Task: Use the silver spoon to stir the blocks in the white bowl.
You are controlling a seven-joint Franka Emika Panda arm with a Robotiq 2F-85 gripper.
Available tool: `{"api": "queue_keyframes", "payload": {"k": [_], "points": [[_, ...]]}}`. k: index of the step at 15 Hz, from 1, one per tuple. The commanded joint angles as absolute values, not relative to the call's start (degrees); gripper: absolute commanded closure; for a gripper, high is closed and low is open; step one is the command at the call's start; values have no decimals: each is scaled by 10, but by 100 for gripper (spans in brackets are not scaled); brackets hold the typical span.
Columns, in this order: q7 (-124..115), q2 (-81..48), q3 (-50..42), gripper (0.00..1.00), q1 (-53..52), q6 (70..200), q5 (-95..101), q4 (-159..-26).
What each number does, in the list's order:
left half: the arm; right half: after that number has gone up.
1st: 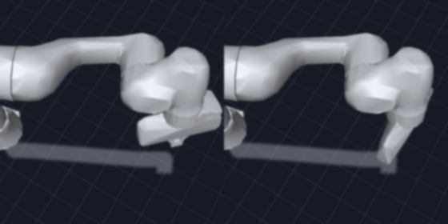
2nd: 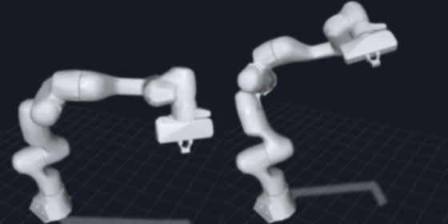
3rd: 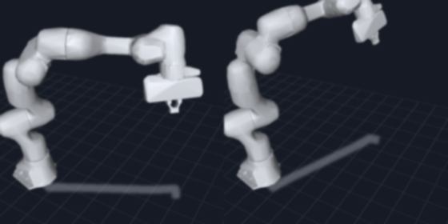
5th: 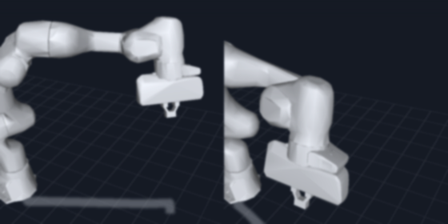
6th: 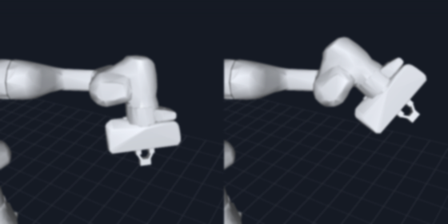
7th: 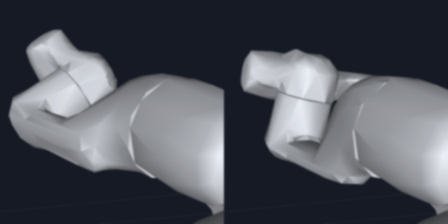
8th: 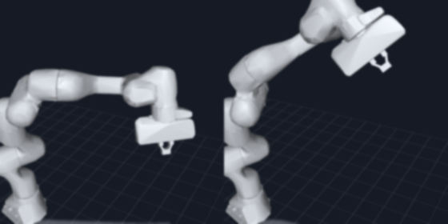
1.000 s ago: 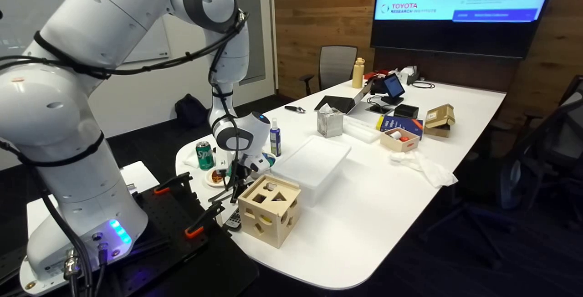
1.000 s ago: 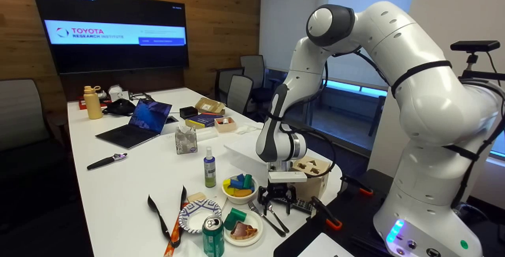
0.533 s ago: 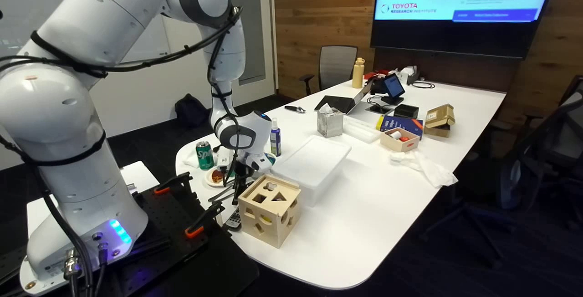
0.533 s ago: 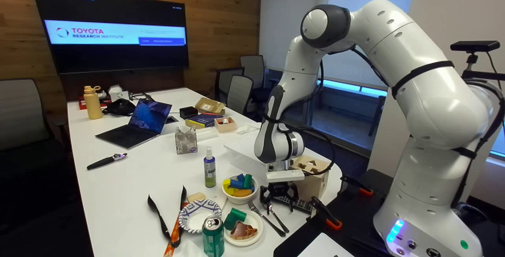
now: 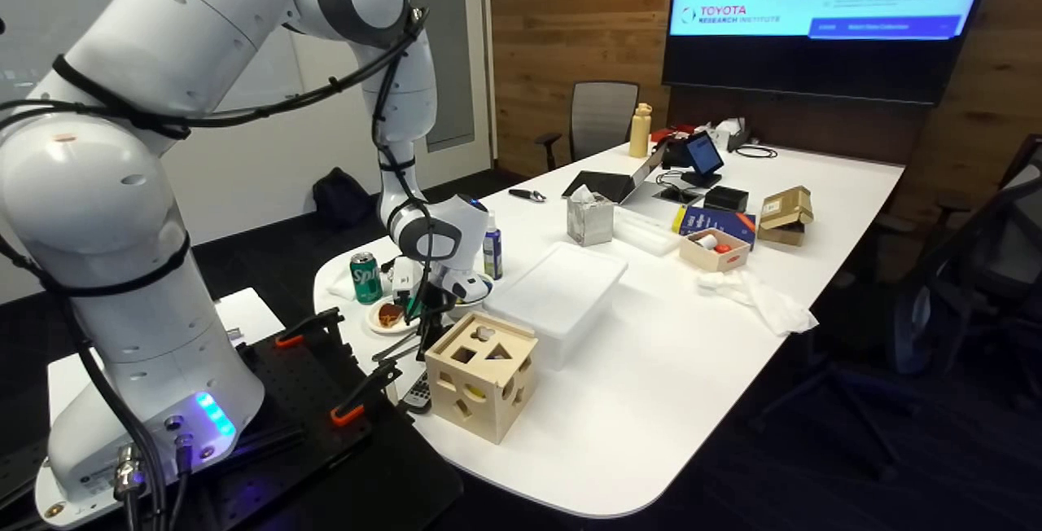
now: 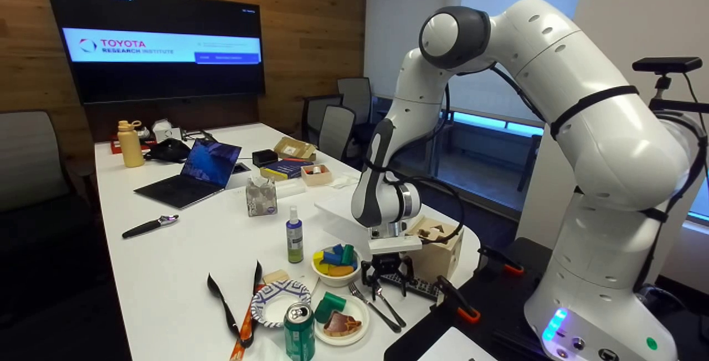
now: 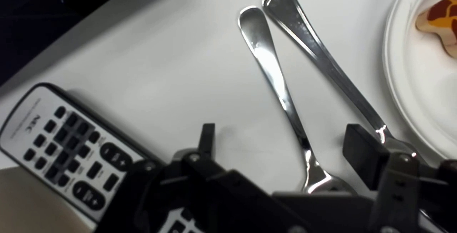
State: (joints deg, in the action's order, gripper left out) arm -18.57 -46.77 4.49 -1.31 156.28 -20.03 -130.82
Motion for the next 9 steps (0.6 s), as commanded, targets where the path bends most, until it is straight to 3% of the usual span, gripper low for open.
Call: {"api": "queue_keyframes", "payload": {"k": [1,9], "points": [[-192,-462,40,40,-18,1537,-201,-1301],[-188,-474,40,99,-15,1524,-200,-1277]]}}
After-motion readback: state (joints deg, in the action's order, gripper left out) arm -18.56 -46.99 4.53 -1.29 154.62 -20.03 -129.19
